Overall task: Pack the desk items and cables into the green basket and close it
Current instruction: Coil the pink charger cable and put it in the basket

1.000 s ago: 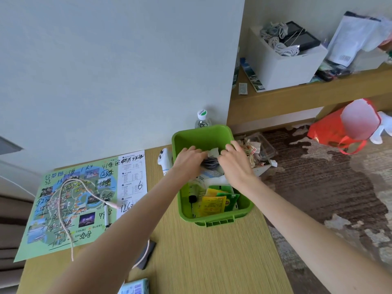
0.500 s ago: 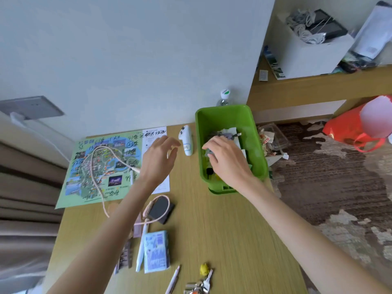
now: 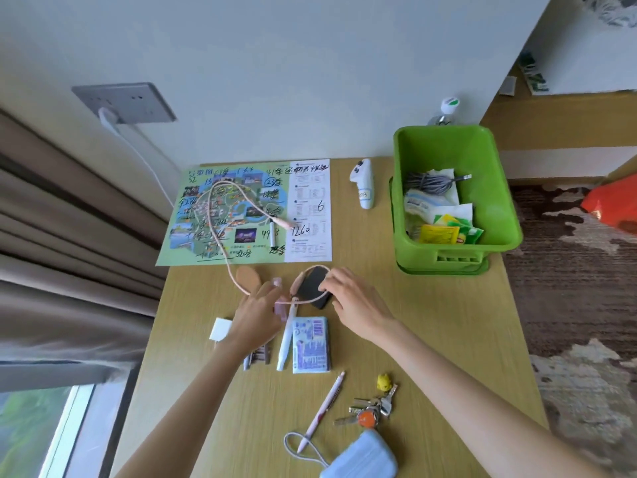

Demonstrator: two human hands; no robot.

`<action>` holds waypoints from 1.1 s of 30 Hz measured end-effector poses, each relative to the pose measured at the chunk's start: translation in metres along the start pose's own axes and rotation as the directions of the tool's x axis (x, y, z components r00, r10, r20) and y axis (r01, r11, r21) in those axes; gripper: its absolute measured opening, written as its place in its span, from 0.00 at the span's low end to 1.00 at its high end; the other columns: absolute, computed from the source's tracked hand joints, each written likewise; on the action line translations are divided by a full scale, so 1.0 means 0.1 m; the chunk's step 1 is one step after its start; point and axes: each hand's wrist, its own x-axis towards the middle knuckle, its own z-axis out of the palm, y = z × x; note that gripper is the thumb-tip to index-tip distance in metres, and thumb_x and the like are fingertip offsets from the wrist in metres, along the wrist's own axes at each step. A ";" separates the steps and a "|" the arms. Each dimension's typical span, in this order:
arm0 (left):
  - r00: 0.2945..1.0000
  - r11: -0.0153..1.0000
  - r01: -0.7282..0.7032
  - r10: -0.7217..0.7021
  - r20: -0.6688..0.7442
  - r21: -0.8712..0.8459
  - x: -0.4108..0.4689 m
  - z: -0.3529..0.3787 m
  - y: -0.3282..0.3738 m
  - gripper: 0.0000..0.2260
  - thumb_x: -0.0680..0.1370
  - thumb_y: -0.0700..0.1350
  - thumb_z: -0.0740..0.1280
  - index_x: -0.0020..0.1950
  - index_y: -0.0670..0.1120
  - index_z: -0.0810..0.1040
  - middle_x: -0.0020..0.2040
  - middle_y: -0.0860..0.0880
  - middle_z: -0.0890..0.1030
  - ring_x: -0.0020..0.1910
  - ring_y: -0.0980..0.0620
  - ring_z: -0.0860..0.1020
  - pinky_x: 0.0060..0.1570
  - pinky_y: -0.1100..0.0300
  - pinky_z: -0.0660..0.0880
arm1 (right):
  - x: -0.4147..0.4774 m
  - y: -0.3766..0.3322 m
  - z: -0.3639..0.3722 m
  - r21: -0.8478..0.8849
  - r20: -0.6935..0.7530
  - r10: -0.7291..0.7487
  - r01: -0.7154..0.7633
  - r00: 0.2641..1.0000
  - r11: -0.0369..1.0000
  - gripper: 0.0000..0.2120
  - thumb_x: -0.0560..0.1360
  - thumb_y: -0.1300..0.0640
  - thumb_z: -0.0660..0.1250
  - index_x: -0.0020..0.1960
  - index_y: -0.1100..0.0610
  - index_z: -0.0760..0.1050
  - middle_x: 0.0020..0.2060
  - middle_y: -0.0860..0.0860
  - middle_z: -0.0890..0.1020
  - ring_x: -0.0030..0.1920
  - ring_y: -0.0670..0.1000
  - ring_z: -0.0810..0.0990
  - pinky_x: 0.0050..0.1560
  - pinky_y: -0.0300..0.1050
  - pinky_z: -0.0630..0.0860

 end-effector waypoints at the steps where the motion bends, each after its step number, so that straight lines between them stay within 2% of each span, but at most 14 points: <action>1: 1.000 1.000 -0.017 0.017 -0.009 0.012 0.00 0.02 -0.03 0.12 0.73 0.37 0.66 0.55 0.46 0.80 0.63 0.49 0.76 0.60 0.49 0.75 0.61 0.47 0.74 | 0.04 -0.02 0.07 -0.007 0.023 0.004 -0.004 1.000 1.000 0.15 0.75 0.65 0.67 0.60 0.57 0.76 0.58 0.50 0.75 0.58 0.49 0.74 0.46 0.41 0.78; 3: 0.998 0.998 -0.044 0.046 -0.035 0.049 0.03 0.03 -0.07 0.11 0.74 0.37 0.67 0.54 0.46 0.80 0.63 0.49 0.77 0.60 0.49 0.76 0.62 0.50 0.73 | 0.12 -0.05 0.20 -0.042 0.050 0.030 -0.028 0.998 0.999 0.14 0.75 0.63 0.68 0.60 0.57 0.76 0.59 0.50 0.75 0.59 0.49 0.74 0.50 0.44 0.78; 8: 0.990 0.988 -0.115 0.123 -0.069 0.105 0.13 -0.02 -0.12 0.04 0.76 0.41 0.68 0.49 0.48 0.80 0.52 0.52 0.80 0.51 0.51 0.78 0.57 0.53 0.74 | 0.24 -0.05 0.37 -0.171 0.046 0.113 -0.104 0.993 0.980 0.05 0.76 0.60 0.66 0.52 0.58 0.77 0.50 0.51 0.78 0.53 0.50 0.74 0.56 0.45 0.73; 10: 0.988 0.985 -0.136 0.143 -0.061 0.106 0.16 -0.07 -0.18 0.06 0.76 0.40 0.67 0.50 0.49 0.79 0.50 0.54 0.81 0.49 0.53 0.79 0.60 0.53 0.73 | 0.26 -0.03 0.37 -0.199 0.039 0.123 -0.113 0.992 0.973 0.03 0.77 0.60 0.65 0.50 0.57 0.76 0.49 0.50 0.78 0.52 0.50 0.74 0.58 0.45 0.71; 12: 0.988 0.982 -0.149 0.151 -0.006 0.115 0.18 -0.12 -0.27 0.09 0.76 0.39 0.67 0.54 0.51 0.78 0.51 0.55 0.81 0.51 0.55 0.78 0.67 0.54 0.67 | 0.27 -0.01 0.32 -0.198 0.033 0.117 -0.109 0.993 0.974 0.02 0.76 0.60 0.65 0.49 0.56 0.75 0.47 0.49 0.77 0.51 0.49 0.73 0.58 0.45 0.70; 15: 0.983 0.978 -0.185 0.185 0.003 0.094 0.21 -0.21 -0.37 0.06 0.79 0.46 0.66 0.55 0.50 0.80 0.52 0.54 0.82 0.51 0.55 0.79 0.70 0.52 0.64 | 0.32 -0.02 0.19 -0.112 -0.068 0.113 -0.120 0.991 0.986 0.03 0.76 0.60 0.64 0.45 0.55 0.70 0.41 0.47 0.75 0.44 0.49 0.73 0.53 0.47 0.72; 18: 0.971 0.977 -0.212 0.214 -0.107 0.029 0.24 -0.35 -0.40 0.08 0.81 0.45 0.63 0.54 0.46 0.81 0.46 0.50 0.81 0.47 0.49 0.78 0.63 0.49 0.70 | 0.41 -0.07 0.01 -0.049 -0.234 0.111 -0.126 0.966 0.991 0.05 0.77 0.62 0.63 0.44 0.55 0.68 0.38 0.47 0.75 0.40 0.49 0.74 0.48 0.48 0.73; 21: 0.959 0.973 -0.228 0.219 -0.178 -0.030 0.29 -0.58 -0.38 0.09 0.82 0.44 0.62 0.53 0.42 0.81 0.40 0.49 0.79 0.41 0.46 0.77 0.53 0.47 0.73 | 0.47 -0.10 -0.15 -0.043 -0.306 0.123 -0.143 0.944 0.989 0.04 0.76 0.62 0.65 0.45 0.56 0.70 0.38 0.47 0.77 0.40 0.49 0.76 0.47 0.46 0.73; 23: 0.948 0.963 -0.251 0.223 -0.225 -0.103 0.33 -0.74 -0.34 0.10 0.82 0.43 0.62 0.55 0.42 0.81 0.42 0.48 0.82 0.43 0.45 0.79 0.51 0.47 0.74 | 0.47 -0.10 -0.22 -0.051 -0.311 0.142 -0.165 0.940 0.985 0.05 0.75 0.63 0.67 0.45 0.56 0.72 0.38 0.46 0.76 0.40 0.49 0.75 0.47 0.46 0.73; 26: 0.927 0.943 -0.280 0.218 -0.305 -0.178 0.39 -0.97 -0.27 0.11 0.82 0.45 0.62 0.57 0.44 0.82 0.47 0.48 0.84 0.44 0.47 0.80 0.42 0.55 0.73 | 0.39 -0.09 -0.29 -0.058 -0.302 0.181 -0.208 0.936 0.976 0.04 0.76 0.62 0.67 0.44 0.56 0.73 0.36 0.46 0.76 0.38 0.50 0.75 0.47 0.48 0.73; 29: 0.917 0.943 -0.287 0.220 -0.332 -0.168 0.41 -1.13 -0.24 0.12 0.82 0.47 0.61 0.58 0.46 0.81 0.41 0.49 0.82 0.36 0.49 0.76 0.33 0.58 0.66 | 0.25 -0.05 -0.30 -0.024 -0.298 0.247 -0.266 0.922 0.964 0.04 0.78 0.60 0.66 0.44 0.57 0.75 0.34 0.48 0.78 0.35 0.50 0.75 0.43 0.47 0.72; 33: 0.923 0.931 -0.271 0.179 -0.341 -0.245 0.40 -1.24 -0.22 0.12 0.83 0.47 0.60 0.59 0.46 0.80 0.34 0.46 0.79 0.31 0.45 0.74 0.30 0.55 0.66 | -0.03 0.08 -0.24 0.081 -0.183 0.427 -0.419 0.886 0.904 0.07 0.79 0.58 0.64 0.45 0.59 0.78 0.31 0.51 0.78 0.27 0.47 0.71 0.31 0.43 0.68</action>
